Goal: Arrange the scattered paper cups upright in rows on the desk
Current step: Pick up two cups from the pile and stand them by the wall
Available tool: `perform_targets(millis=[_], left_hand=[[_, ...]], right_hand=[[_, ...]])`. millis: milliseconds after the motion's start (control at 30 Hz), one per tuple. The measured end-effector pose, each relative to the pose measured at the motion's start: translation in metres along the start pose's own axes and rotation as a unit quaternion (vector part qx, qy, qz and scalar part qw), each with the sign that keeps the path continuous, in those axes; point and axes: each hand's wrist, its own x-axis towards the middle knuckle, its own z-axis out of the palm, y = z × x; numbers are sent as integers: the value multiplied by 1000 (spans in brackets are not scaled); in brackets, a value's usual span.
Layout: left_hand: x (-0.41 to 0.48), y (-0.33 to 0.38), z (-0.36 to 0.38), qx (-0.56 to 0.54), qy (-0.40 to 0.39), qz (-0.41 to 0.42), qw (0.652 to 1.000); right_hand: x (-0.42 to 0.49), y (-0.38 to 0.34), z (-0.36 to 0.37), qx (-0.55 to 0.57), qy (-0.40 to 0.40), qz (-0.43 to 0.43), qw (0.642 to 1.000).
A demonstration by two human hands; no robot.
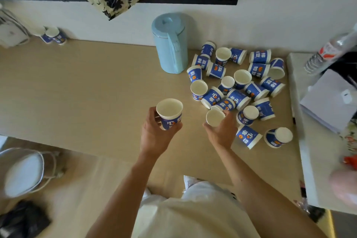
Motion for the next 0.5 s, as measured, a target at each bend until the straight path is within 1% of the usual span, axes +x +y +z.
perform_targets(millis=[67, 200, 267, 400, 500], left_hand=[[1, 0, -6, -11, 4, -2, 1000], [4, 0, -25, -35, 22, 6, 999], [6, -3, -39, -46, 34, 18, 998], [5, -14, -78, -61, 57, 33, 996], [5, -26, -112, -74, 88, 35, 993]], right_hand=[[-2, -10, -2, 65, 2, 7, 998], [-8, -46, -6, 164, -36, 22, 986], [-13, -70, -8, 204, -46, 3, 978], [-33, -121, -4, 268, -65, -68, 959], [-55, -157, 2, 320, -92, -99, 938]])
